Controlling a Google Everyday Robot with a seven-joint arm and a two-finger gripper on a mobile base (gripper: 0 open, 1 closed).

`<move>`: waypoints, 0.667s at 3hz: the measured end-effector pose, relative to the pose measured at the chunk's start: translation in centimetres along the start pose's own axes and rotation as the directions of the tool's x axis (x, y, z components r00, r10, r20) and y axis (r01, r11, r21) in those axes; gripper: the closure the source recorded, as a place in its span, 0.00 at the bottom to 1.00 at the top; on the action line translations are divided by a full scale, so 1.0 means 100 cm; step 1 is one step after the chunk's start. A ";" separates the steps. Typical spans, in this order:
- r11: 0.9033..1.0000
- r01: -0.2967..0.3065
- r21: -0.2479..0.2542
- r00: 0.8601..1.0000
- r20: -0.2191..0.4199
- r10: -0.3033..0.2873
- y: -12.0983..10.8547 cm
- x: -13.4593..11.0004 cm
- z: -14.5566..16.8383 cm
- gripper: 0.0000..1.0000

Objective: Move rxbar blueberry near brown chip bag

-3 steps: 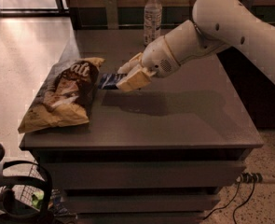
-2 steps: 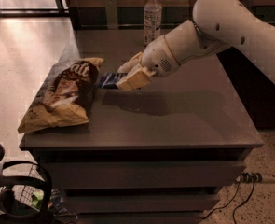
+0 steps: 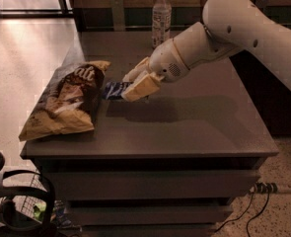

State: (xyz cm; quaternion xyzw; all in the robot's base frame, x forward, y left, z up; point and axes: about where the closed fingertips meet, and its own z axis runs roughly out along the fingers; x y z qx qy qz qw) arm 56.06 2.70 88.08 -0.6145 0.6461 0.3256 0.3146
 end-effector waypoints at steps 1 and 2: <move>1.000 0.002 -0.004 1.000 0.000 -0.002 0.001 -0.001 0.002 0.04; 1.000 0.003 -0.006 1.000 0.000 -0.003 0.001 -0.001 0.003 0.00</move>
Offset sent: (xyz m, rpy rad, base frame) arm -0.0007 0.0020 -0.0003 0.0000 0.0008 0.0039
